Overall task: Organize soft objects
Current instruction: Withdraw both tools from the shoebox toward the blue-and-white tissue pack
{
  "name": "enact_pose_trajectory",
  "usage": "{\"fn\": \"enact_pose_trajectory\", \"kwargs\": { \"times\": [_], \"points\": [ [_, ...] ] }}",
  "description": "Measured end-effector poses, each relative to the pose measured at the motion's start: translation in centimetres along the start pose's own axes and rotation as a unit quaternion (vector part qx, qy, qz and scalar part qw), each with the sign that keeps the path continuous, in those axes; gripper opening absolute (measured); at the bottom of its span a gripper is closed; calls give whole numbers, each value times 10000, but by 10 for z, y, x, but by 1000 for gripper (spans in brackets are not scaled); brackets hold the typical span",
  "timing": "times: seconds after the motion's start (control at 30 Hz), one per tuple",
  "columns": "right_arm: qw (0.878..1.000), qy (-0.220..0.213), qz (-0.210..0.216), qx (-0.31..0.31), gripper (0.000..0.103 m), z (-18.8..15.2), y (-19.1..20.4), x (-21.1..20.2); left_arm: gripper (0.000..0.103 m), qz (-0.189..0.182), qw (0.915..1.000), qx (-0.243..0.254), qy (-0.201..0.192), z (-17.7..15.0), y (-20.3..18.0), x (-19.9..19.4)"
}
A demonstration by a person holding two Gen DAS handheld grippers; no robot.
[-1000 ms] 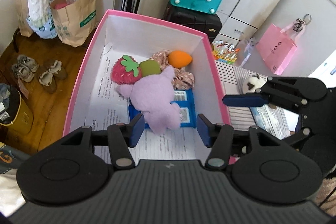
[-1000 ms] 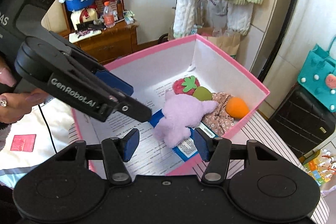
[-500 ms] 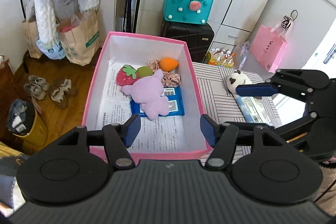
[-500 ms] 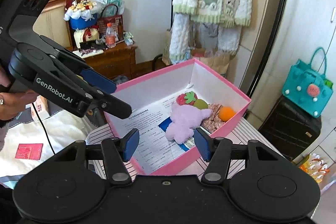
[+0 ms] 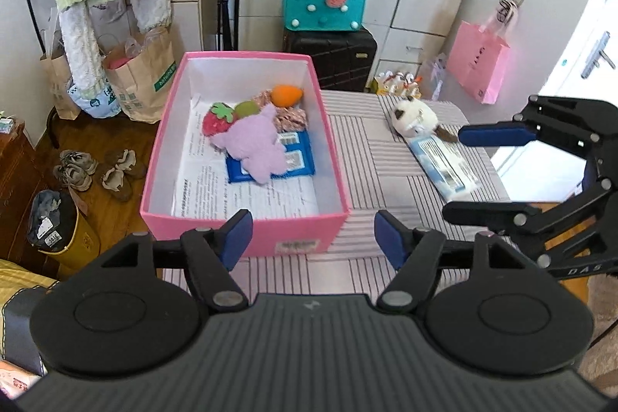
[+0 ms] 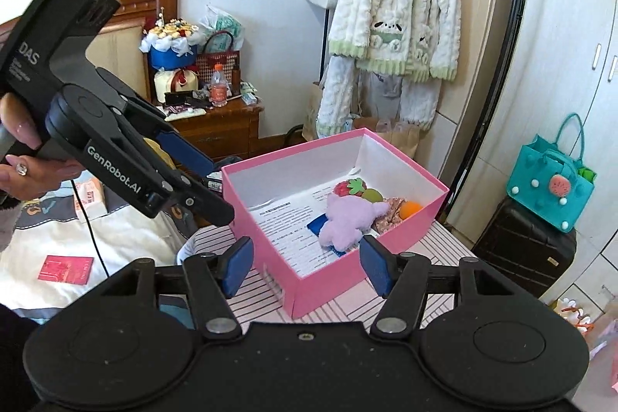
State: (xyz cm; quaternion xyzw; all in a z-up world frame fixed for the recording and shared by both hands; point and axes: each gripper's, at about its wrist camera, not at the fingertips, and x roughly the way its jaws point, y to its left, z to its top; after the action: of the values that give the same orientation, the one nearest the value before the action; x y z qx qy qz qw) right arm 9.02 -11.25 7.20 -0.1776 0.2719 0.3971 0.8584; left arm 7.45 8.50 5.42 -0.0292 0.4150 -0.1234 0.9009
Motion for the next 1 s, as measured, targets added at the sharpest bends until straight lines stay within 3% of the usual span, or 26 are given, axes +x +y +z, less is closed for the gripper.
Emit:
{"fn": "enact_pose_trajectory", "kwargs": {
  "times": [0.63,1.0],
  "points": [
    [9968,3,-193,781,75,-102,-22,-48,87,-484,9974,490,232,-40,-69,21],
    [9877,-214,-474,1471,86,-163,-69,-36,99,-866,9926,850,23,-29,-110,79]
  ]
}}
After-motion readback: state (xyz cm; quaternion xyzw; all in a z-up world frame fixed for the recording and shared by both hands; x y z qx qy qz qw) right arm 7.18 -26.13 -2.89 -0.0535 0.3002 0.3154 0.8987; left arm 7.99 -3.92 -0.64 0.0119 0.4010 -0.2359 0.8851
